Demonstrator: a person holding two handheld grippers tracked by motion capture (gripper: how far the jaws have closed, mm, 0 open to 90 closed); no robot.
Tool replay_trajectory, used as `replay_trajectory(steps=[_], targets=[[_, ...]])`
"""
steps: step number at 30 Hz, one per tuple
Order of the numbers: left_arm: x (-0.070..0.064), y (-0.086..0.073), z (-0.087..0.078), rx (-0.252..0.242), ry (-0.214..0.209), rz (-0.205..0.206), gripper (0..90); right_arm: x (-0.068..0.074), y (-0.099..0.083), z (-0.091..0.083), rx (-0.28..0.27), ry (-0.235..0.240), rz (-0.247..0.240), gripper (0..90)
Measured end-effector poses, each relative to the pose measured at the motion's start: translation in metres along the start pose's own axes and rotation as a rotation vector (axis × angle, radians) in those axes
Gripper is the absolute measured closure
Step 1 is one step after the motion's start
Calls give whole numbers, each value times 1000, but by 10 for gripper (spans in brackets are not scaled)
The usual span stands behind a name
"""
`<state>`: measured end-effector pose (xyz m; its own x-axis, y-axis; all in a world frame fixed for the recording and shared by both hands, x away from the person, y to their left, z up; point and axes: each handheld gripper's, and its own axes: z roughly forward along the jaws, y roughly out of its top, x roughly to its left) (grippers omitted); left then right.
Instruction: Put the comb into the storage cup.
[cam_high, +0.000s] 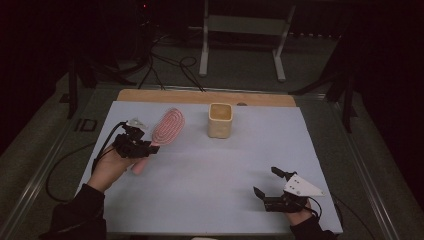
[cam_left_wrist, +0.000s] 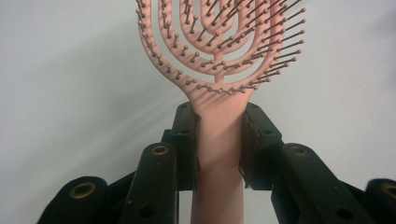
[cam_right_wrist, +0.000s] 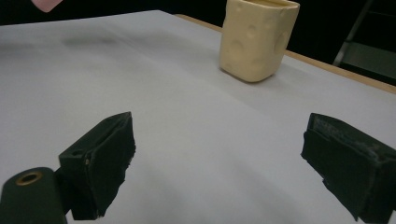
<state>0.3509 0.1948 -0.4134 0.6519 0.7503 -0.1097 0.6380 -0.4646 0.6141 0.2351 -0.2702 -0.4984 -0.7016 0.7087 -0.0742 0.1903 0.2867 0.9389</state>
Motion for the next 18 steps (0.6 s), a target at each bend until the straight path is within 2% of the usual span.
replay_trajectory(steps=[8,14,15,18], targets=[[-10,14,3,-74,-46,18,702,0,0,-1,-2,0,2,92],[-14,22,3,-144,-34,20,702,0,1,-1,-3,0,-1,93],[-14,23,3,-156,-38,11,701,0,1,-1,-3,0,-1,92],[-13,28,6,-170,-34,3,701,0,1,-1,-4,1,-4,92]])
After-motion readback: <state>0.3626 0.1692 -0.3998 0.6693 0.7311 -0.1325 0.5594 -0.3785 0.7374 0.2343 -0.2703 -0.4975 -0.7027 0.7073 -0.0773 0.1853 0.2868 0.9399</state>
